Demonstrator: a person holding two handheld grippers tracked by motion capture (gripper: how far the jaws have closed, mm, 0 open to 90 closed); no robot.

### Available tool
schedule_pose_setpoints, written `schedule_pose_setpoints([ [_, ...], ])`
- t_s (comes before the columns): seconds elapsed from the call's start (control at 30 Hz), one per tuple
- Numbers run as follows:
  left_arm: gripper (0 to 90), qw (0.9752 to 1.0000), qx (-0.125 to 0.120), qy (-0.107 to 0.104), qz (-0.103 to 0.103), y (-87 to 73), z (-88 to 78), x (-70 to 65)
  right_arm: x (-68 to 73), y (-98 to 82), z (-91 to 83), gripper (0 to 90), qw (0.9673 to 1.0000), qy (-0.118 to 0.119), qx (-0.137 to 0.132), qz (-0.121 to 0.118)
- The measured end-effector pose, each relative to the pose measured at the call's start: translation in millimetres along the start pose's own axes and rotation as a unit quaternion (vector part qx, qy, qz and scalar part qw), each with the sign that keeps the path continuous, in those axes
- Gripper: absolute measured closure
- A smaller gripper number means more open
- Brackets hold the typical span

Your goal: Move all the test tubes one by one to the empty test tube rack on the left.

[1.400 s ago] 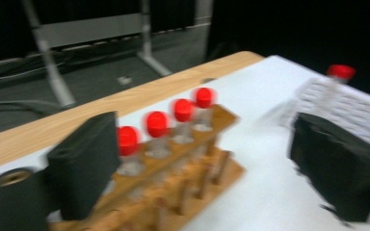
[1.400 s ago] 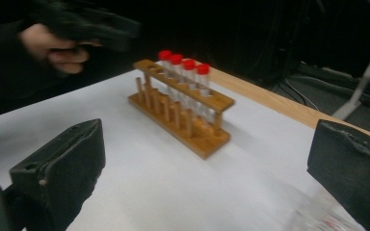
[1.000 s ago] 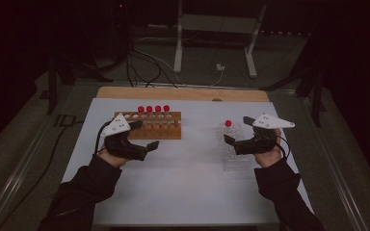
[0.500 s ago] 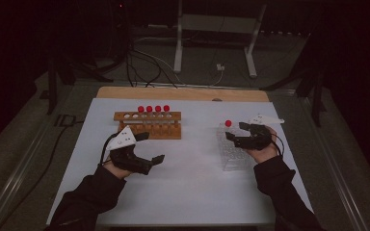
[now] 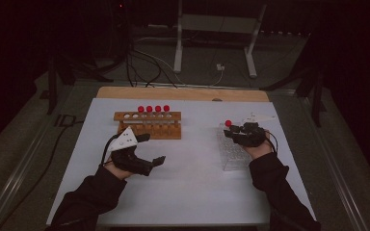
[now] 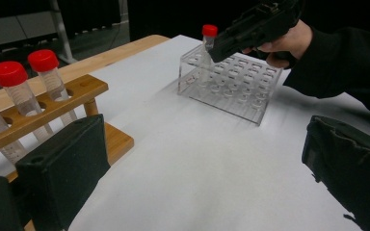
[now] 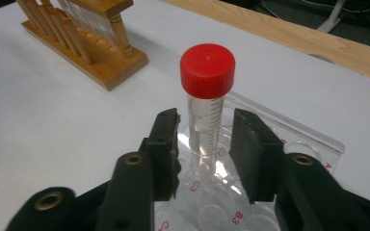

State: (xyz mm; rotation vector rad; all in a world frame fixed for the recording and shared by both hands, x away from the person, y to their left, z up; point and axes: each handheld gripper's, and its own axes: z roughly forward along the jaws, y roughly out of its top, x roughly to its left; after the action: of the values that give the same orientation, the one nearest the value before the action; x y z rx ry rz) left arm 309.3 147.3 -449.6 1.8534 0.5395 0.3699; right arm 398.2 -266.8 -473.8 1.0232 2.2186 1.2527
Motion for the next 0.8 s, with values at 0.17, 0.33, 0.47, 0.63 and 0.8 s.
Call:
schedule_pose_setpoints([
  [0.17,3.1,1.0,0.0,0.0,-0.001,0.2,0.1,0.3,-0.7,0.2,4.0,73.7,1.0,0.004,0.005,0.003],
  [0.33,3.1,1.0,0.003,-0.004,-0.002,0.0,0.7,0.4,2.0,1.4,3.4,75.1,0.9999,-0.007,0.008,-0.009],
  [0.47,3.1,1.0,0.005,-0.004,-0.002,-0.2,0.9,0.7,2.3,3.2,1.4,75.3,0.9999,-0.009,0.008,-0.008],
  [0.63,3.1,1.0,0.005,-0.007,-0.003,0.7,0.3,0.8,4.0,10.8,-8.7,75.3,0.9999,-0.01,-0.006,-0.011],
  [0.8,3.2,0.9999,0.005,-0.01,-0.001,2.4,-0.3,0.0,6.8,20.0,-23.1,75.3,0.9995,-0.015,-0.022,-0.019],
])
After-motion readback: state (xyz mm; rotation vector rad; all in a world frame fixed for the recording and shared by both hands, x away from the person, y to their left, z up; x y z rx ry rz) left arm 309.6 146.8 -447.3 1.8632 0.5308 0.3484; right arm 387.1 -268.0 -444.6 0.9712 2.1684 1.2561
